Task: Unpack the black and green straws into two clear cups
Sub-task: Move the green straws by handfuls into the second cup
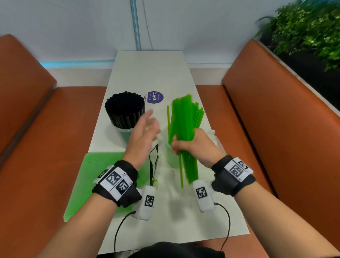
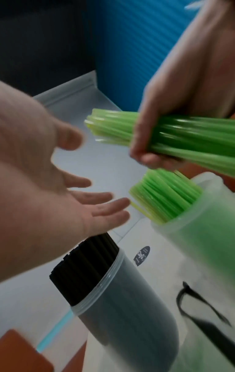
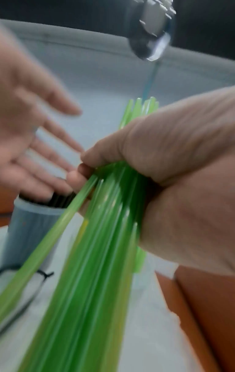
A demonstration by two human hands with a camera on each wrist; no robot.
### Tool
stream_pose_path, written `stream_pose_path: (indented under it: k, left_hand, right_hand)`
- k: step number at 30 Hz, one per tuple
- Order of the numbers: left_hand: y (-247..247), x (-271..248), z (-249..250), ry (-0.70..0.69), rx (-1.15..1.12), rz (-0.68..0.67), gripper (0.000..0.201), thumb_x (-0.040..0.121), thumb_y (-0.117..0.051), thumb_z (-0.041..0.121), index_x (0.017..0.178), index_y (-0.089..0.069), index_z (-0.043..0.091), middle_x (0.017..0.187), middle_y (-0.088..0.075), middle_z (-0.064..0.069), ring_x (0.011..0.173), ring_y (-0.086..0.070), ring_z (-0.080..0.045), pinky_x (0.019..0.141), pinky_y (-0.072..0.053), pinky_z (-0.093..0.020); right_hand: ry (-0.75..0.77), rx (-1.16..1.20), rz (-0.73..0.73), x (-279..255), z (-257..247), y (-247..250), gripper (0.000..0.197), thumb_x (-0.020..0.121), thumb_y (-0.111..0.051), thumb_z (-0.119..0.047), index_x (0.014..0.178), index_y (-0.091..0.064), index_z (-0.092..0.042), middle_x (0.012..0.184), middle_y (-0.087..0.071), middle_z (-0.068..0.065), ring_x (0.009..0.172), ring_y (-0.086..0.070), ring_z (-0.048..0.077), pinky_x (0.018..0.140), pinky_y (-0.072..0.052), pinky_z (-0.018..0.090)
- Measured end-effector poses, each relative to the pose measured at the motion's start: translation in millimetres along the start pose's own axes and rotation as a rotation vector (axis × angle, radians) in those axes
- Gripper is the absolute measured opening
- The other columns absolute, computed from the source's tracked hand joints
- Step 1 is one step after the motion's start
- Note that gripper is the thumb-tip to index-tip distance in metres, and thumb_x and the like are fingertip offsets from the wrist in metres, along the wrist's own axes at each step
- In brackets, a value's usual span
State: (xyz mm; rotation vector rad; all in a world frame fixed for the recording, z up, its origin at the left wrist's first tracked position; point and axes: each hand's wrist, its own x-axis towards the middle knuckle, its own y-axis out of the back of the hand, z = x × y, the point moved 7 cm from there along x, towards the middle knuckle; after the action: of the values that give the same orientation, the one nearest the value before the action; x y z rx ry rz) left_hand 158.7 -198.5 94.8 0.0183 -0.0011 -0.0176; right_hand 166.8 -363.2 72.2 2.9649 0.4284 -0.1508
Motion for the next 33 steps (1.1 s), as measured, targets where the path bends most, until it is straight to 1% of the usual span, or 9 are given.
stream_pose_path:
  k: [2, 5, 12, 15, 17, 20, 23, 28, 33]
  left_hand:
    - [-13.0, -5.1, -18.2, 0.071, 0.193, -0.162, 0.064, 0.090, -0.068, 0.036, 0.146, -0.037, 0.036, 0.133, -0.058, 0.005, 0.110, -0.062, -0.005, 0.091, -0.050, -0.025]
    - [-39.6, -16.7, -35.8, 0.083, 0.302, -0.333, 0.070, 0.076, -0.077, 0.037, 0.137, -0.041, 0.041, 0.124, -0.063, 0.007, 0.108, -0.064, -0.009, 0.090, -0.056, -0.034]
    - [-41.9, -17.8, -44.6, 0.036, 0.503, -0.256, 0.023, 0.070, -0.064, 0.025, 0.087, -0.050, 0.033, 0.068, -0.056, 0.006, 0.052, -0.057, -0.015, 0.054, -0.055, -0.040]
    - [-35.7, -19.5, -52.1, 0.079, 0.525, -0.355, 0.019, 0.068, -0.060, 0.023, 0.084, -0.054, 0.032, 0.061, -0.043, 0.007, 0.047, -0.042, -0.015, 0.046, -0.046, -0.035]
    - [-32.4, -19.8, -54.8, 0.119, 0.532, -0.401, 0.026, 0.071, -0.064, 0.024, 0.095, -0.059, 0.034, 0.066, -0.048, 0.004, 0.045, -0.045, -0.014, 0.044, -0.047, -0.032]
    - [-25.0, -19.4, -53.4, 0.154, 0.472, -0.418, 0.056, 0.074, -0.073, 0.044, 0.125, -0.057, 0.031, 0.092, -0.062, 0.003, 0.061, -0.065, -0.015, 0.056, -0.056, -0.035]
    - [-4.3, -13.2, -46.0, 0.156, 0.260, -0.249, 0.048, 0.080, -0.054, 0.068, 0.122, -0.057, 0.044, 0.118, -0.066, 0.009, 0.107, -0.063, -0.012, 0.087, -0.048, -0.033]
    - [29.2, -4.5, -60.8, 0.386, -0.467, 0.119, 0.065, 0.099, -0.025, 0.064, 0.134, -0.058, 0.021, 0.123, -0.068, -0.013, 0.114, -0.065, -0.028, 0.100, -0.046, -0.052]
    - [13.4, -7.6, -57.2, 0.389, -0.437, 0.061, 0.067, 0.096, -0.027, 0.070, 0.127, -0.064, 0.023, 0.120, -0.071, -0.007, 0.111, -0.068, -0.028, 0.092, -0.051, -0.047]
  right_hand:
    - [0.044, 0.290, 0.072, 4.5, -11.2, 5.5, 0.014, 0.082, -0.072, 0.002, 0.093, -0.063, 0.003, 0.079, -0.066, 0.016, 0.073, -0.065, 0.029, 0.077, -0.056, 0.044]
    - [0.078, 0.626, 0.101, 9.9, -21.3, -1.9, 0.014, 0.084, -0.067, 0.005, 0.093, -0.060, -0.002, 0.080, -0.062, 0.015, 0.077, -0.063, 0.029, 0.078, -0.055, 0.042]
    - [0.004, 0.809, 0.121, 13.2, -19.0, -16.3, 0.017, 0.084, -0.067, 0.001, 0.096, -0.059, -0.009, 0.077, -0.061, 0.008, 0.068, -0.062, 0.022, 0.069, -0.053, 0.038]
    - [0.002, 0.923, 0.212, 16.9, -21.5, 11.1, 0.016, 0.083, -0.068, -0.005, 0.096, -0.061, -0.012, 0.071, -0.059, 0.003, 0.062, -0.060, 0.017, 0.066, -0.054, 0.036]
    - [0.009, 0.964, 0.262, 19.4, -24.4, 26.4, 0.009, 0.083, -0.069, -0.009, 0.089, -0.064, -0.013, 0.069, -0.053, 0.001, 0.059, -0.055, 0.014, 0.063, -0.052, 0.034]
    - [0.020, 0.977, 0.320, 20.3, -23.7, 37.5, 0.008, 0.085, -0.069, -0.010, 0.079, -0.065, -0.012, 0.067, -0.050, 0.001, 0.058, -0.051, 0.013, 0.062, -0.049, 0.033]
    - [0.032, 1.039, 0.396, 18.9, -19.9, 48.1, 0.011, 0.086, -0.069, -0.012, 0.079, -0.060, -0.012, 0.066, -0.052, 0.000, 0.059, -0.052, 0.013, 0.066, -0.049, 0.033]
    - [0.080, 1.132, 0.465, 17.2, -18.8, 58.0, 0.018, 0.088, -0.067, -0.012, 0.072, -0.059, -0.013, 0.065, -0.053, 0.000, 0.059, -0.054, 0.014, 0.067, -0.050, 0.032]
    - [0.101, 1.117, 0.441, 16.6, -24.4, 36.1, 0.014, 0.087, -0.068, -0.010, 0.075, -0.060, -0.012, 0.065, -0.056, 0.002, 0.059, -0.057, 0.015, 0.067, -0.052, 0.033]
